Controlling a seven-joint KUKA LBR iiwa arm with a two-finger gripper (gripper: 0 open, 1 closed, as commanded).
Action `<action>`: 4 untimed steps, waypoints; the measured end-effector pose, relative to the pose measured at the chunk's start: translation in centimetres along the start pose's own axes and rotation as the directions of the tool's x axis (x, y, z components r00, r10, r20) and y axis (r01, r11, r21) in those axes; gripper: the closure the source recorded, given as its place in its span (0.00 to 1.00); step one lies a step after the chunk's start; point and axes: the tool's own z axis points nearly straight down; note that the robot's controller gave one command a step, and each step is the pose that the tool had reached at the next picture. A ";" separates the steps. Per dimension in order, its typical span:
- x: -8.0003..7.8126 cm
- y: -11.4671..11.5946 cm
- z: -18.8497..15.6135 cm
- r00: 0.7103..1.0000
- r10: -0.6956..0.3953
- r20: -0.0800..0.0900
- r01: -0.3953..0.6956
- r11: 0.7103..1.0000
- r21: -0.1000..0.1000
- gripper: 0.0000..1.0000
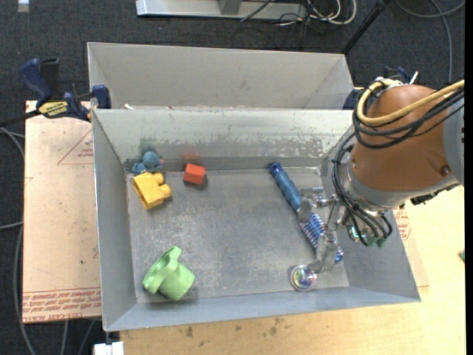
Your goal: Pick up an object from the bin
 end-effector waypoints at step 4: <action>-15.4 -12.6 16.0 0.999 -0.043 -0.022 0.043 0.999 -0.023 0.00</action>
Offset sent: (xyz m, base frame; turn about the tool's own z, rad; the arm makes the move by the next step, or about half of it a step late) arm 0.0631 -0.0297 -0.1616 -0.3875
